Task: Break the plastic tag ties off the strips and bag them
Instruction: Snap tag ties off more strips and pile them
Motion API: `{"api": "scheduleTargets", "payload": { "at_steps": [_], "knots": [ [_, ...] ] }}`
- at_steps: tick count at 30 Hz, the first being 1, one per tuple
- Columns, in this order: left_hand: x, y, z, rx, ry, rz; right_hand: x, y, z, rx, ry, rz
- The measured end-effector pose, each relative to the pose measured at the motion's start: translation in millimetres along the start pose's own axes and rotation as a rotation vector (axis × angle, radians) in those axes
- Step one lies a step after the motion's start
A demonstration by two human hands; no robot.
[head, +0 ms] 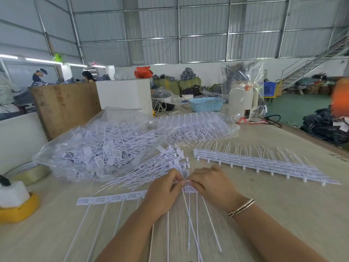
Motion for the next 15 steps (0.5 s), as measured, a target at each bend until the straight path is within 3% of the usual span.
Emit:
{"api": "scheduleTargets", "payload": {
  "at_steps": [7,15],
  "knots": [
    [-2.3,1.1,-6.7,0.025,0.086,-0.033,-6.8,1.6,0.8,0.005,-0.077,-0.048],
    [-8.4,-0.5,-11.0,0.031,0.160,-0.085,-3.8,2.1,2.0,0.100,-0.359,-0.062]
  ]
}}
Point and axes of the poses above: each hand's wrist, its own y-axis away from the middle knuckle, its own x-axis out of the palm, z = x × y, the point moved 7 cm from there along -y, towards the middle knuckle, and after that the axes turned 4 degrees about -z, right-handed, at the moved point
